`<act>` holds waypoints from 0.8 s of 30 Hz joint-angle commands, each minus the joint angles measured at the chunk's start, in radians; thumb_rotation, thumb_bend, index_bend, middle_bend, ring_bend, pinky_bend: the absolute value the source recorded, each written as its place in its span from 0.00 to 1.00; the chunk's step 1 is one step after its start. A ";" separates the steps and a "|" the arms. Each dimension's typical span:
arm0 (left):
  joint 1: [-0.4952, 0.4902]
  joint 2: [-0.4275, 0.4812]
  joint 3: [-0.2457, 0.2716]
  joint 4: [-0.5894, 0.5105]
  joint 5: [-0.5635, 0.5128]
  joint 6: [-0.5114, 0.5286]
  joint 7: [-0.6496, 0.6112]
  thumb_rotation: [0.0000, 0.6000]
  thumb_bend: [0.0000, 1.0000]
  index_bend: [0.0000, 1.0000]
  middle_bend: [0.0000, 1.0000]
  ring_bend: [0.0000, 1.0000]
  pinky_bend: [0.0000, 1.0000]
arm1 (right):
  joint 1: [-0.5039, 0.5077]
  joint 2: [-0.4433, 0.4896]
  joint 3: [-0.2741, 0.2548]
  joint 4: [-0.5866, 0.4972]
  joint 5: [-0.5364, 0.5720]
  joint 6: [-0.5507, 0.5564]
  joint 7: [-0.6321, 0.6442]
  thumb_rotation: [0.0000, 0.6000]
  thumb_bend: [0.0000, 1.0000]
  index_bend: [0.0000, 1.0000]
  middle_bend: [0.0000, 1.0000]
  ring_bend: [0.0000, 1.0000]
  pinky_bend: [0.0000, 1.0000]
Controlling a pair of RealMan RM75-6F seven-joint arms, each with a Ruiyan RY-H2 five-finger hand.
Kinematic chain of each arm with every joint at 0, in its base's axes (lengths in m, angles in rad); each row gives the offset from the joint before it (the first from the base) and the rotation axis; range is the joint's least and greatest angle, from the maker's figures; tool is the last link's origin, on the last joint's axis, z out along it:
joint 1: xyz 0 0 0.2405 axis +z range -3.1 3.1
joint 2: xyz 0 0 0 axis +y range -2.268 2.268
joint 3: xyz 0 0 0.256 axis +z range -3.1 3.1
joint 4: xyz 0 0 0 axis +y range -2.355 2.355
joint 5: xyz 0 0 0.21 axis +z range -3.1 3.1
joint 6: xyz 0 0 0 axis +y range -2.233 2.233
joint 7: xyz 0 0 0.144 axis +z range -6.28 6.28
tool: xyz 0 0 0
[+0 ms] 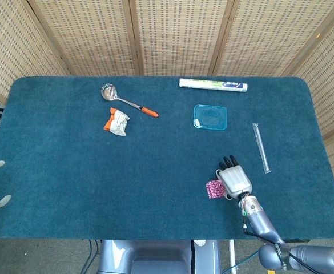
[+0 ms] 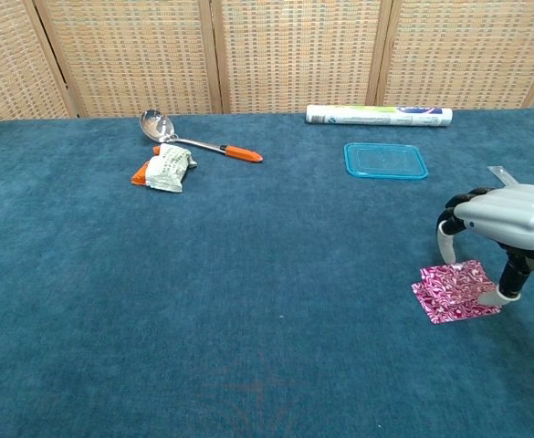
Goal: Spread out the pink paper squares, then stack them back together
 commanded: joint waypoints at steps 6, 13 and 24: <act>0.000 0.001 0.000 -0.006 0.002 0.003 0.006 1.00 0.13 0.21 0.00 0.00 0.00 | -0.006 0.008 0.005 -0.002 -0.008 -0.013 0.006 1.00 0.26 0.35 0.18 0.00 0.00; 0.002 0.000 0.002 -0.003 0.002 0.004 0.004 1.00 0.13 0.21 0.00 0.00 0.00 | -0.007 0.008 0.009 -0.005 -0.009 -0.021 -0.004 1.00 0.23 0.31 0.17 0.00 0.00; 0.002 0.001 0.000 -0.001 0.002 0.008 0.001 1.00 0.13 0.21 0.00 0.00 0.00 | -0.008 0.034 0.026 -0.034 -0.018 -0.010 -0.010 1.00 0.21 0.26 0.15 0.00 0.00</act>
